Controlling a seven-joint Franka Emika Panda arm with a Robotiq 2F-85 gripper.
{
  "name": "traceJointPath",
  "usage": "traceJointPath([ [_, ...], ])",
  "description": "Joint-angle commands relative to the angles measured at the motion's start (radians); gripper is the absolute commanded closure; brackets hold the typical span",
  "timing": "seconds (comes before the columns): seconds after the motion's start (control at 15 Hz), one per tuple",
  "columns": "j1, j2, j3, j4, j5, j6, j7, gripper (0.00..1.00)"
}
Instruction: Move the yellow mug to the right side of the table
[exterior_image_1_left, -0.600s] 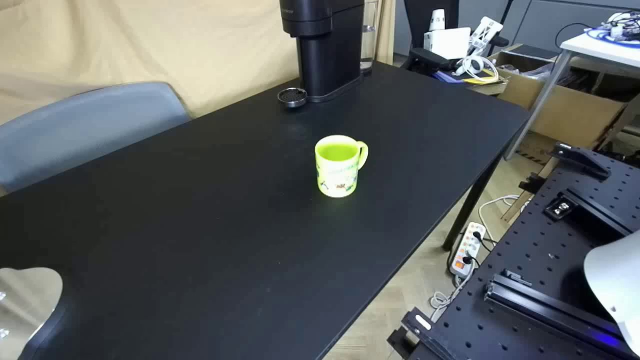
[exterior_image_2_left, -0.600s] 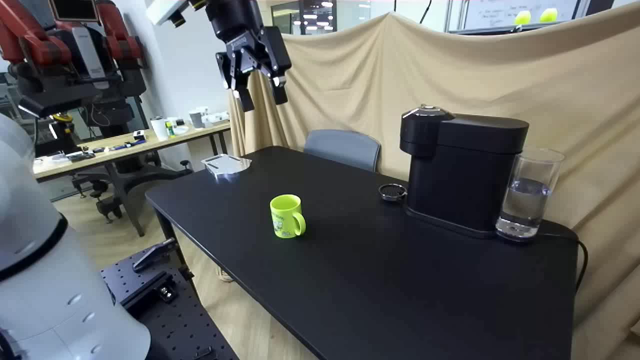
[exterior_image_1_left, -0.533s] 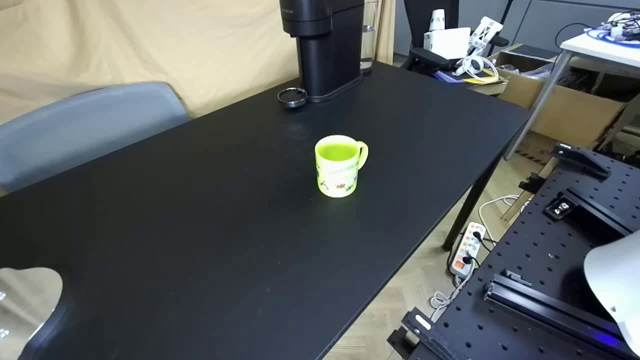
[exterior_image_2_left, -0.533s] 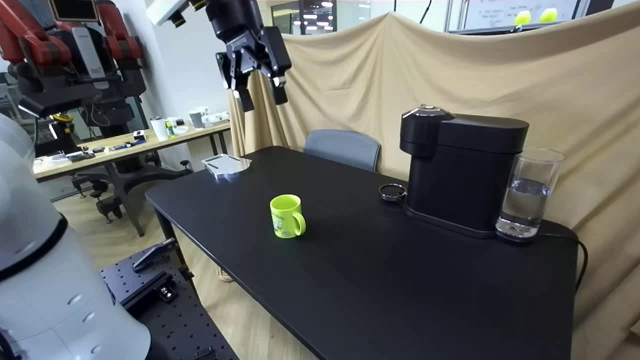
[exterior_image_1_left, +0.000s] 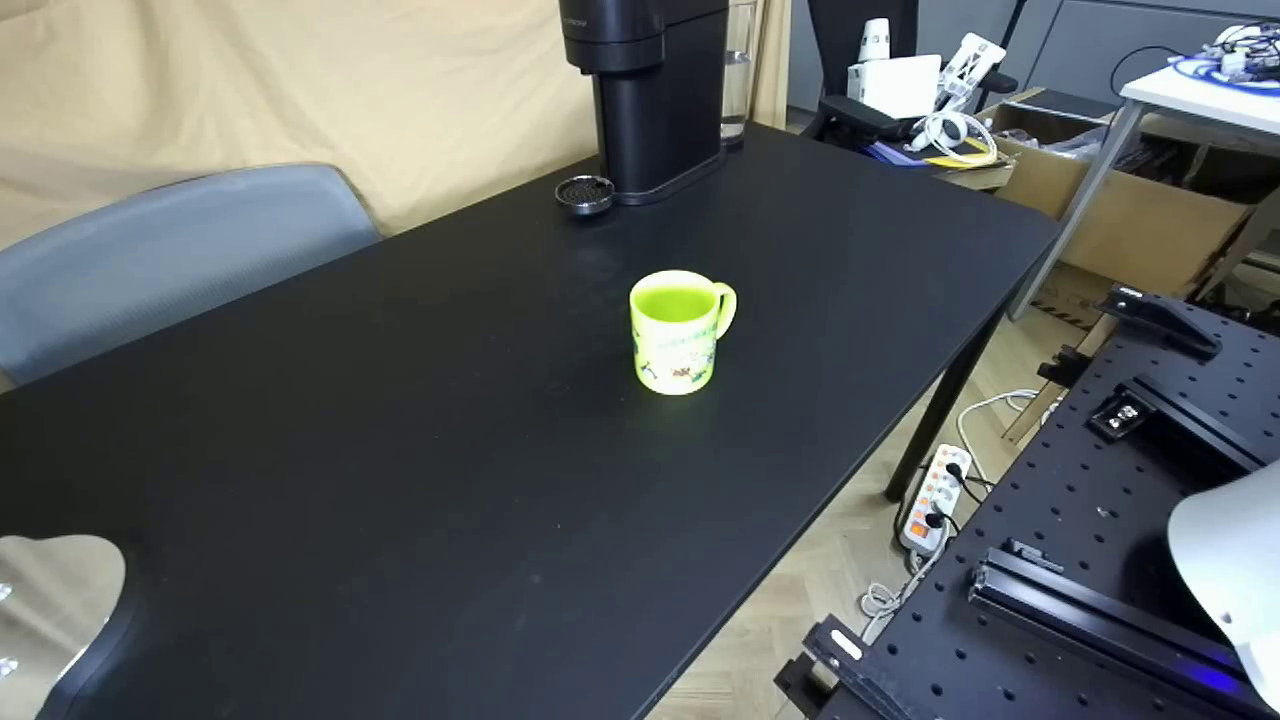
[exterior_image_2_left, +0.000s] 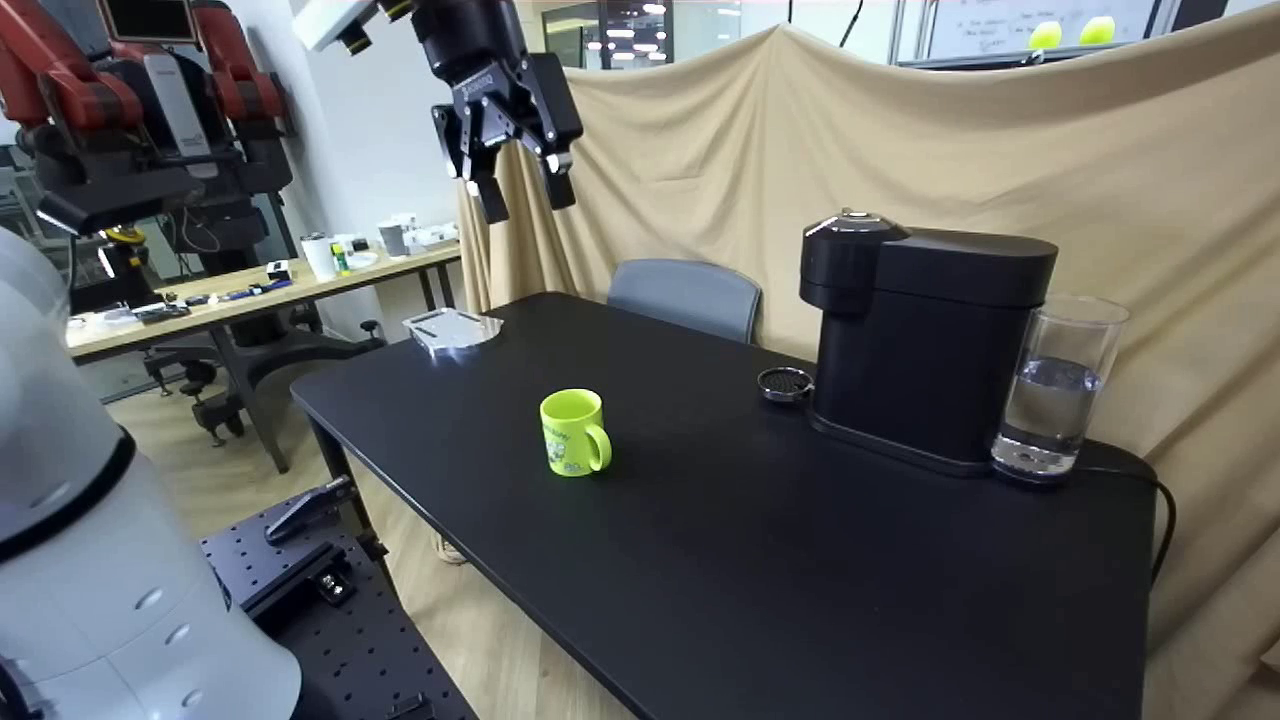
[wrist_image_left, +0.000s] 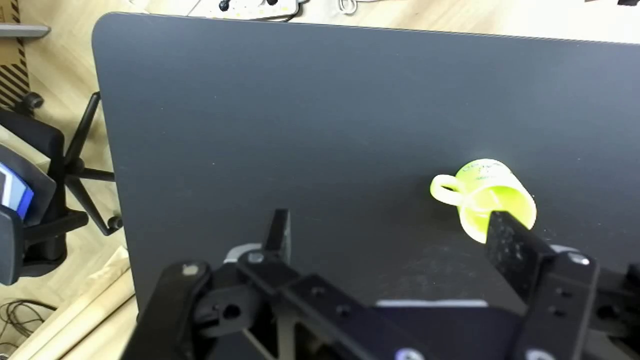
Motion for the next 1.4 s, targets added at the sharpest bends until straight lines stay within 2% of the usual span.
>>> traceJointPath([
  [0.0, 0.011, 0.001, -0.009, 0.003, -0.007, -0.004, 0.006, 0.0],
  [0.27, 0.026, 0.031, -0.023, 0.002, 0.004, 0.039, -0.02, 0.0],
  [0.67, 0.129, 0.209, -0.129, -0.033, 0.04, 0.421, -0.329, 0.0],
  [0.93, 0.247, 0.374, -0.218, -0.036, 0.186, 0.631, -0.582, 0.0],
  [1.07, 0.323, 0.443, -0.246, -0.035, 0.31, 0.668, -0.723, 0.0],
  [1.13, 0.354, 0.478, -0.246, -0.028, 0.378, 0.651, -0.784, 0.0],
  [1.2, 0.352, 0.515, -0.226, -0.007, 0.414, 0.579, -0.797, 0.0],
  [1.27, 0.287, 0.454, -0.188, -0.045, 0.364, 0.627, -0.749, 0.0],
  [1.33, 0.291, 0.479, -0.176, -0.044, 0.378, 0.628, -0.759, 0.0],
])
